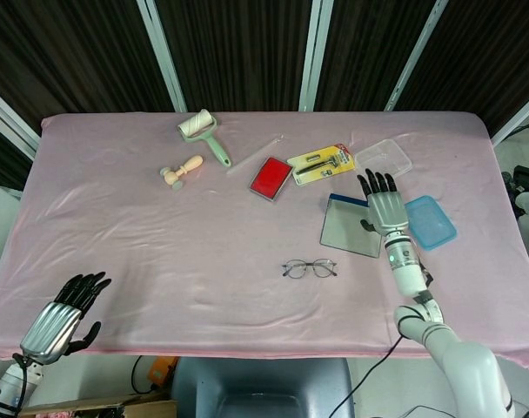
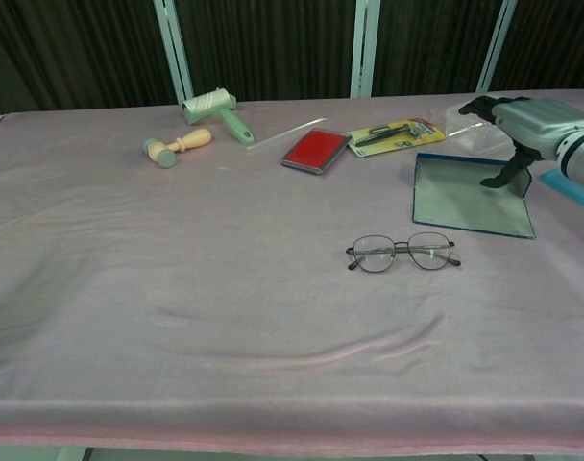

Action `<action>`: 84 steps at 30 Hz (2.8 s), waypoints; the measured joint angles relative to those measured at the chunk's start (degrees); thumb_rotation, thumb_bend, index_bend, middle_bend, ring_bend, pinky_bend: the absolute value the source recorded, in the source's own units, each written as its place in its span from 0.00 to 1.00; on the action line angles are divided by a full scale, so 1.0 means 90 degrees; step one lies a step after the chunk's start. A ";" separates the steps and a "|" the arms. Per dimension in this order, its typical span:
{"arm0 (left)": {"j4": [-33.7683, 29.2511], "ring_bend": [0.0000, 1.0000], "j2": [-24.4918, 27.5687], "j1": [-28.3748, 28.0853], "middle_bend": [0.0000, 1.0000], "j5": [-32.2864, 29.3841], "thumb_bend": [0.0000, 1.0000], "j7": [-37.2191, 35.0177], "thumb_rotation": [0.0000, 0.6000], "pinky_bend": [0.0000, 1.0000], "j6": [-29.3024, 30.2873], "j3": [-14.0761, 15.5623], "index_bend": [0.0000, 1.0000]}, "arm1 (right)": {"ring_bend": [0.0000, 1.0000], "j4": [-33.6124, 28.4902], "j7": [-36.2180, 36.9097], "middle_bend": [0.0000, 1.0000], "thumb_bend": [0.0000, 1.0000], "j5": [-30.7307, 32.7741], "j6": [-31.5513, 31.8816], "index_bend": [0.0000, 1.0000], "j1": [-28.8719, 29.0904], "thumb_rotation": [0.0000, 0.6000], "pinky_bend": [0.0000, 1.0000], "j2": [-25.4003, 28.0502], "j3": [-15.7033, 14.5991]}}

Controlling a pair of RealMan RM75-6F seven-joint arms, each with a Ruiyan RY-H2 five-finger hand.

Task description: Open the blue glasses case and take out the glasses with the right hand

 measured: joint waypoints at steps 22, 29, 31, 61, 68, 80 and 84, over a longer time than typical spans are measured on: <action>-0.0046 0.00 0.0047 0.0053 0.00 0.0227 0.45 -0.0039 1.00 0.00 0.0162 0.0111 0.00 | 0.00 -0.5944 -0.0796 0.00 0.44 -0.0607 0.0373 0.60 -0.0471 1.00 0.00 0.2873 -0.0845; -0.0030 0.00 0.0059 0.0060 0.00 0.0233 0.44 -0.0087 1.00 0.00 0.0195 0.0108 0.00 | 0.00 -0.5752 -0.1383 0.00 0.49 -0.0369 0.0180 0.61 -0.0409 1.00 0.00 0.2377 -0.0893; -0.0021 0.00 0.0063 0.0058 0.00 0.0230 0.45 -0.0109 1.00 0.00 0.0198 0.0104 0.00 | 0.00 -0.5645 -0.1465 0.00 0.49 -0.0308 0.0132 0.62 -0.0387 1.00 0.00 0.2267 -0.0889; -0.0004 0.00 0.0093 0.0075 0.00 0.0260 0.45 -0.0168 1.00 0.00 0.0272 0.0104 0.00 | 0.00 -0.4916 -0.1737 0.03 0.52 0.0038 -0.0176 0.67 -0.0254 1.00 0.00 0.1635 -0.0807; 0.0007 0.00 0.0102 0.0094 0.00 0.0270 0.45 -0.0179 1.00 0.00 0.0315 0.0099 0.00 | 0.00 -0.4840 -0.1750 0.03 0.52 0.0024 -0.0173 0.68 -0.0248 1.00 0.00 0.1555 -0.0809; 0.0018 0.00 0.0109 0.0102 0.00 0.0272 0.45 -0.0198 1.00 0.00 0.0330 0.0097 0.00 | 0.00 -0.4819 -0.1764 0.04 0.53 0.0078 -0.0234 0.68 -0.0225 1.00 0.00 0.1494 -0.0782; 0.0023 0.00 0.0110 0.0102 0.00 0.0274 0.45 -0.0209 1.00 0.00 0.0333 0.0096 0.00 | 0.00 -0.4814 -0.1790 0.04 0.53 0.0095 -0.0235 0.69 -0.0210 1.00 0.00 0.1459 -0.0762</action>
